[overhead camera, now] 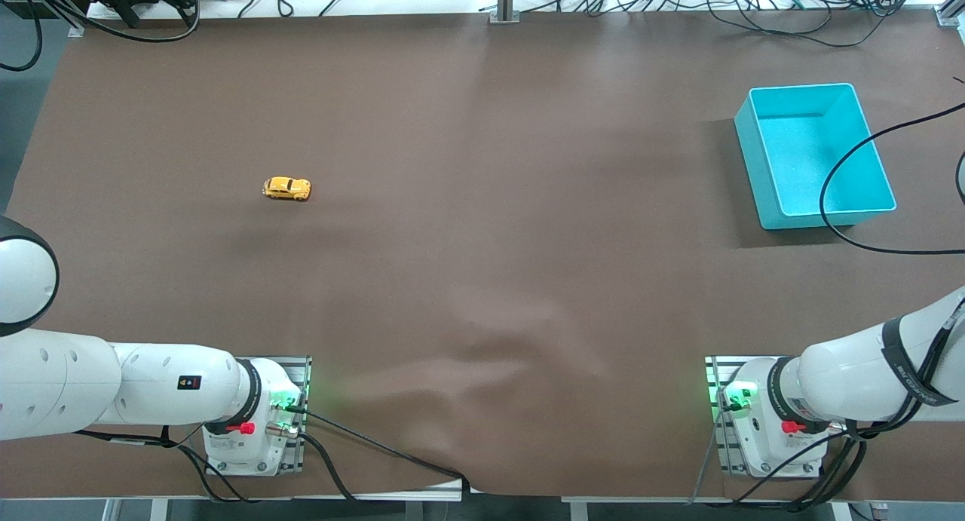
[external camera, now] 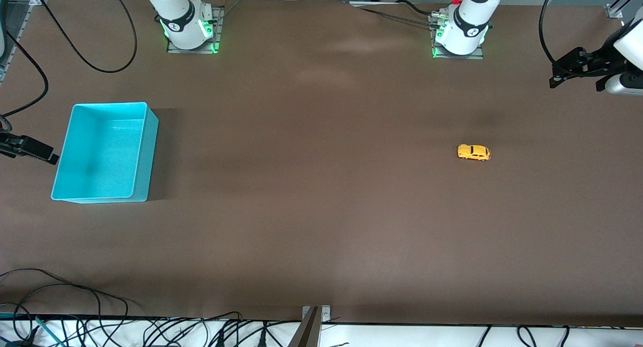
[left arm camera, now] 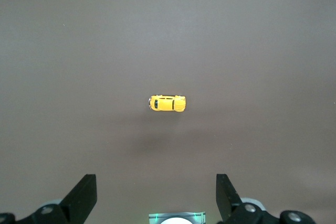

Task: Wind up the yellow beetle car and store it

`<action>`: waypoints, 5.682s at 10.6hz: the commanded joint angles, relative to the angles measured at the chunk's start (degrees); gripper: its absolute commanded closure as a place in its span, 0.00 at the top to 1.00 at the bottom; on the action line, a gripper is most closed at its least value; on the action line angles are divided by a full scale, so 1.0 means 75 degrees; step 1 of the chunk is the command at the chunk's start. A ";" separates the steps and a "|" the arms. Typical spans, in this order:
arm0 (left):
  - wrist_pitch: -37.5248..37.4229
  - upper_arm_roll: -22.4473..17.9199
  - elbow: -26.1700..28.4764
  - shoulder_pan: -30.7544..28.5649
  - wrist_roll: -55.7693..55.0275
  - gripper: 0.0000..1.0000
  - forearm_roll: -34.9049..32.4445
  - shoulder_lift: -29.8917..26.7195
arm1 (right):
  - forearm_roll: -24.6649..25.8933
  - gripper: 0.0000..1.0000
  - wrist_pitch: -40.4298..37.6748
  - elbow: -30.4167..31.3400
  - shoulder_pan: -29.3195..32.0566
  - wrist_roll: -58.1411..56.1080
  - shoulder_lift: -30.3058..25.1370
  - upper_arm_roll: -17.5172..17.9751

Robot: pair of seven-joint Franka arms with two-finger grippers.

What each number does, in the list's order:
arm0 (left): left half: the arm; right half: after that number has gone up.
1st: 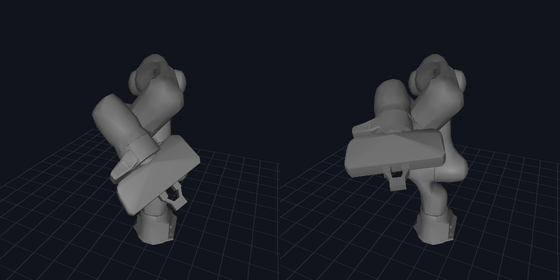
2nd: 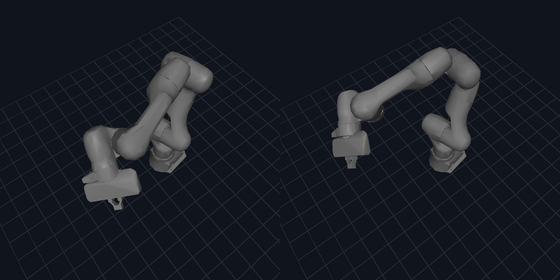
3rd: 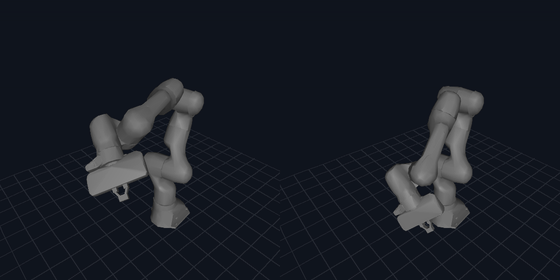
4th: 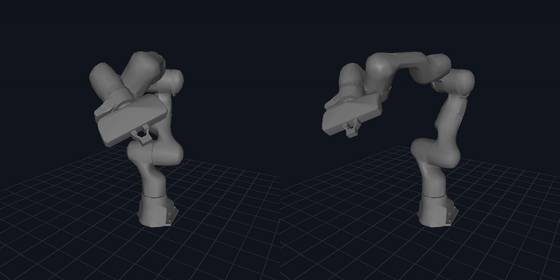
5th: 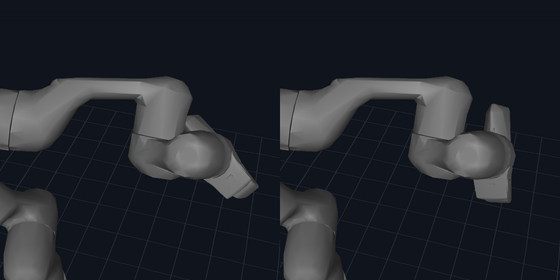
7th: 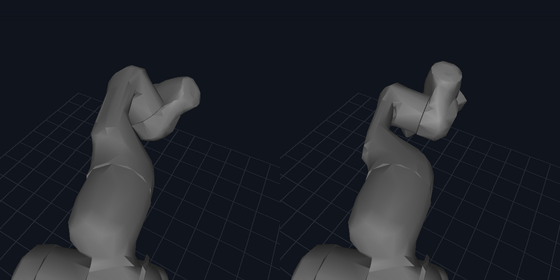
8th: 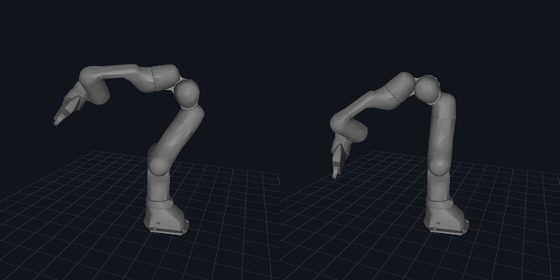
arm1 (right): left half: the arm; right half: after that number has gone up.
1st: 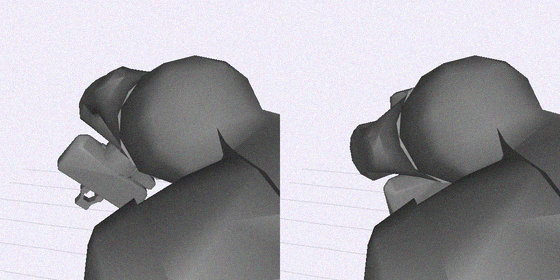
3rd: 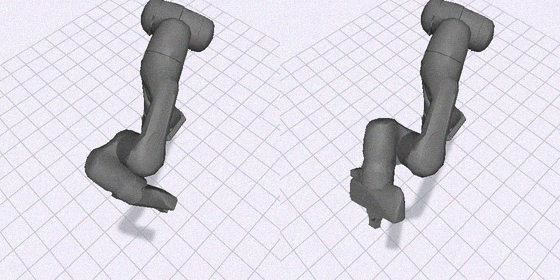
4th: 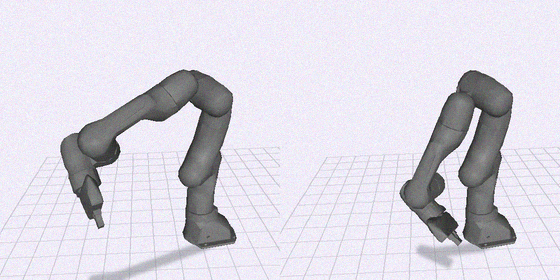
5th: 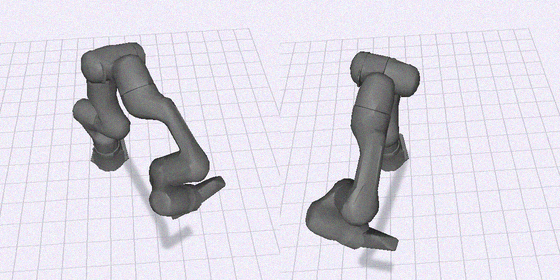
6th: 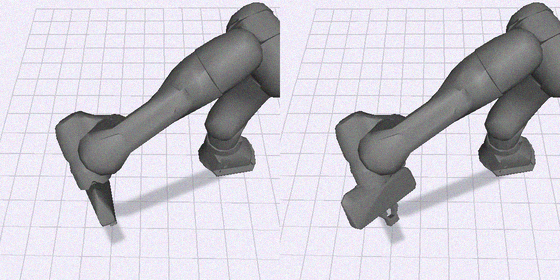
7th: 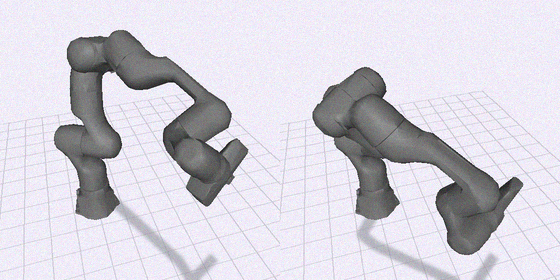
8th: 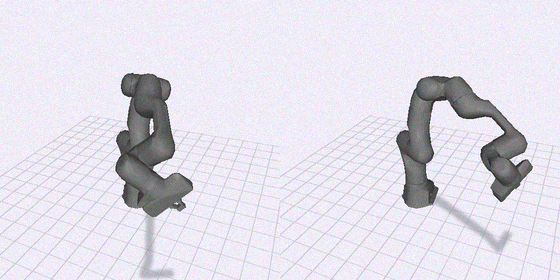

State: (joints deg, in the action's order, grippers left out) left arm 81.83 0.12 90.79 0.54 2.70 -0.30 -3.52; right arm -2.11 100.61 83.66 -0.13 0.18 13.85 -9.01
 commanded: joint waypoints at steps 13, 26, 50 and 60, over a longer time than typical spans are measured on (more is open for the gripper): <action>-0.0212 0.0043 -0.0293 -0.0142 -0.0020 1.00 -0.0088 0.0142 | -0.0164 1.00 -0.0020 -0.0057 0.0029 0.0034 0.0005 0.0018; 0.0948 -0.0016 0.0584 -0.0552 0.0039 1.00 -0.0194 0.0915 | -0.0164 1.00 0.0144 -0.0057 0.0041 0.0081 0.0005 0.0007; 0.7488 -0.0297 0.6715 -0.1150 0.5806 1.00 -0.0228 0.1091 | -0.0152 1.00 0.0144 -0.0057 0.0029 0.0046 0.0005 0.0018; 0.9011 -0.0041 0.6621 -0.0353 1.0702 0.99 0.0050 0.2145 | -0.0152 1.00 0.0237 -0.0057 0.0029 0.0081 0.0028 0.0030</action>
State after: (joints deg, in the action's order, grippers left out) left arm 148.47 -0.73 140.95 -2.73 81.44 -1.19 11.11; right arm -2.24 101.91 83.66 -0.15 0.21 13.93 -8.98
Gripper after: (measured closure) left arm 0.009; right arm 0.000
